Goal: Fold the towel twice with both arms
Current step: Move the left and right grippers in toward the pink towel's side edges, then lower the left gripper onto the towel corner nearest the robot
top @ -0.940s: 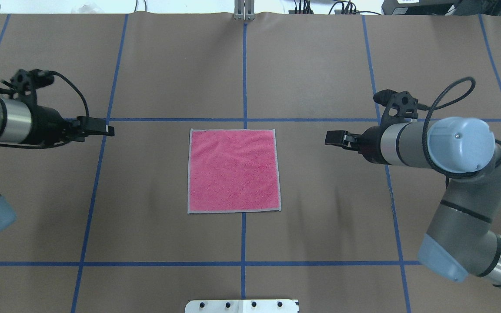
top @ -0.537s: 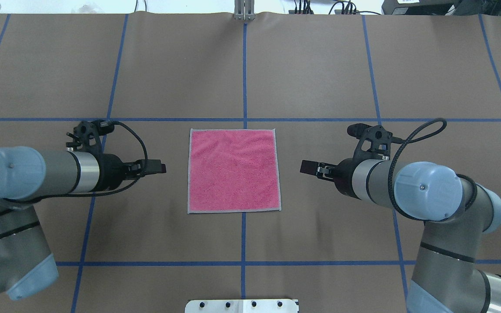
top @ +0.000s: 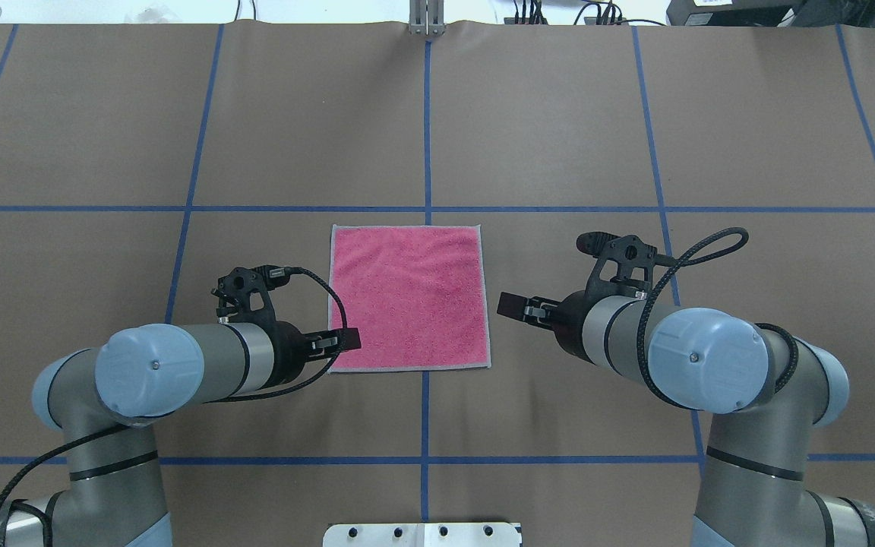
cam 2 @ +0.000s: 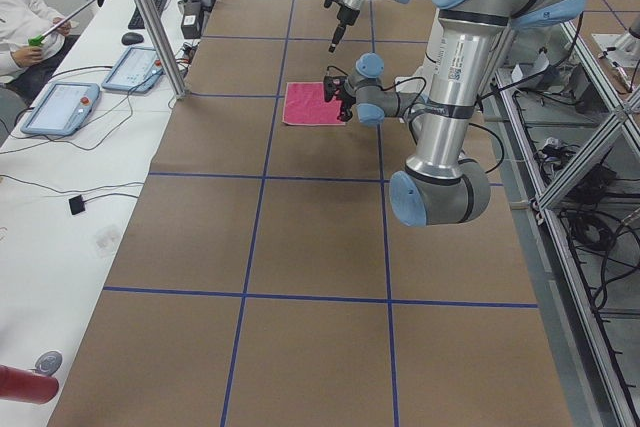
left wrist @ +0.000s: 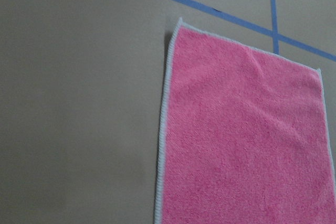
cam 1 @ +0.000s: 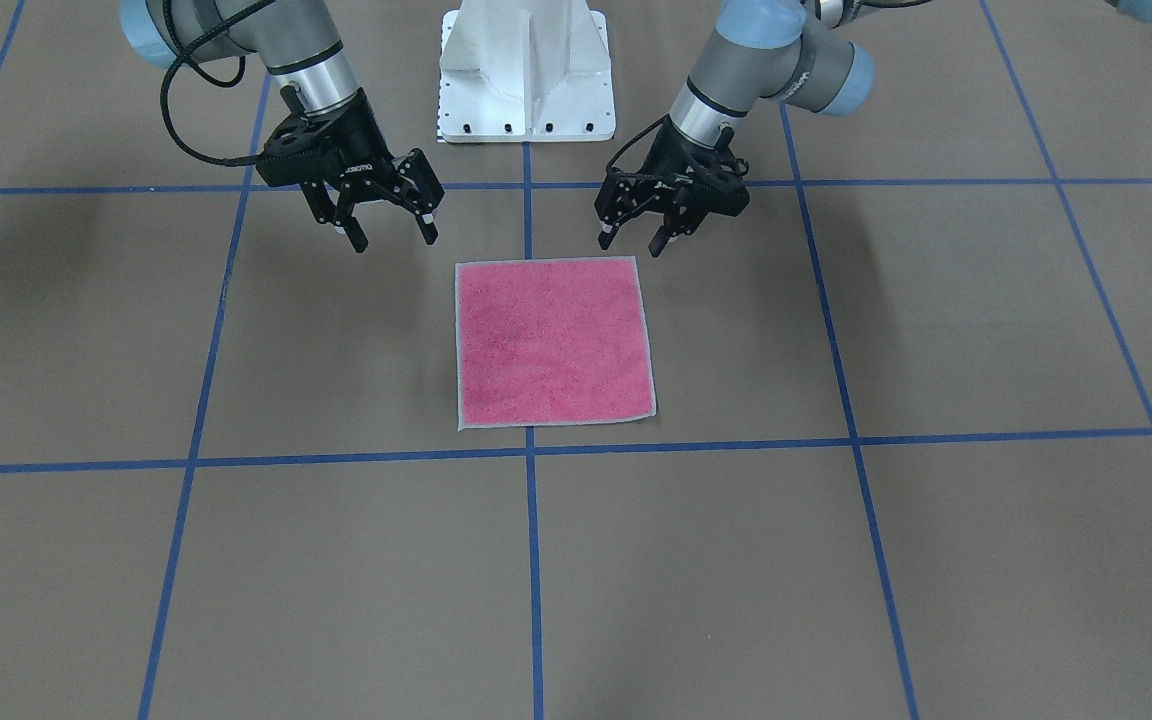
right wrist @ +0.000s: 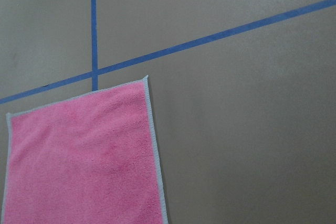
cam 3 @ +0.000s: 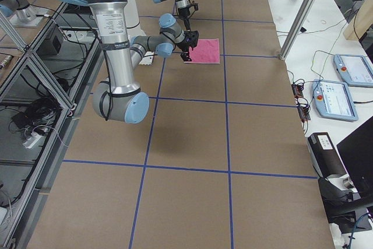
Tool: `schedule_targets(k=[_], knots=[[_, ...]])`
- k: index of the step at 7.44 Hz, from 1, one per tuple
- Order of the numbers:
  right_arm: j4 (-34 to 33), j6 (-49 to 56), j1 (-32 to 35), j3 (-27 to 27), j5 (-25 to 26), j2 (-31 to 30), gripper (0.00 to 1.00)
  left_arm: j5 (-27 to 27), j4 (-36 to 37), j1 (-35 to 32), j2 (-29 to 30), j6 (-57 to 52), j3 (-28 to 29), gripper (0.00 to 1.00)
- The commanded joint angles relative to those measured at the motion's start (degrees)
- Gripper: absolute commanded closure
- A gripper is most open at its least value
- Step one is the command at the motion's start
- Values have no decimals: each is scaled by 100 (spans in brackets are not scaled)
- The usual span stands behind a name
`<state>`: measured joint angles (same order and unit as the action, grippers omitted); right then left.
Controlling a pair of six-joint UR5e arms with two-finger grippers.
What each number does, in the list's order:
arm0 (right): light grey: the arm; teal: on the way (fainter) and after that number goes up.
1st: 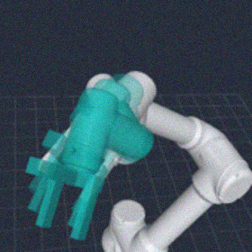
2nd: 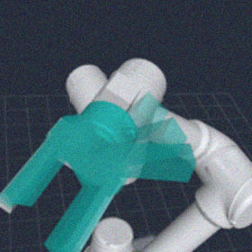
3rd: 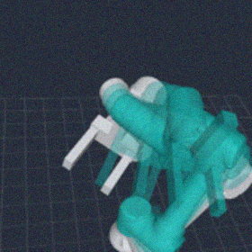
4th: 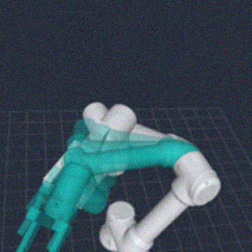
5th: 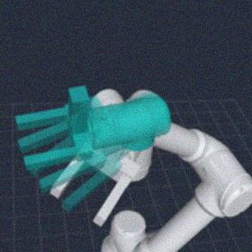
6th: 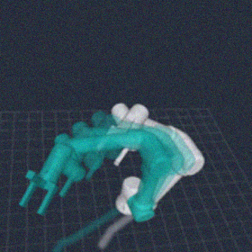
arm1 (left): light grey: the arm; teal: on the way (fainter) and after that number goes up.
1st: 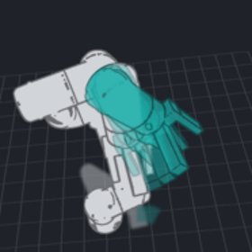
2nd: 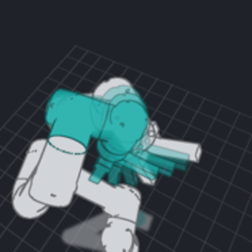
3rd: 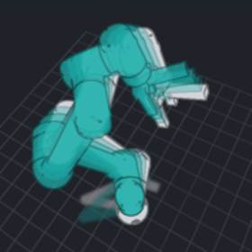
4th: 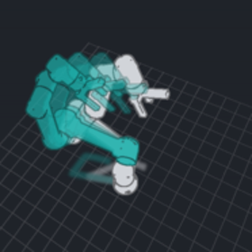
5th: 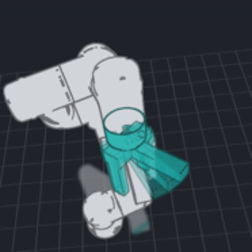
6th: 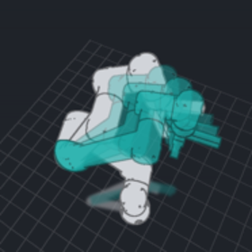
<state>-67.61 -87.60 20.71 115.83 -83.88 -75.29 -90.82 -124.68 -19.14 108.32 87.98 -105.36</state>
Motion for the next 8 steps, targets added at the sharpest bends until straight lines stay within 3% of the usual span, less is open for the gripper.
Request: schedule_targets(k=[1,3,8], knots=[[-15,6,-14,-16,30,5,1,12,128,50,13,-17,208,37],[-15,6,-5,-25,21,-12,1,3,784,68,205,-113,209,37],[-15,6,-5,-25,30,-21,1,-23,840,138,242,-193,244,40]])
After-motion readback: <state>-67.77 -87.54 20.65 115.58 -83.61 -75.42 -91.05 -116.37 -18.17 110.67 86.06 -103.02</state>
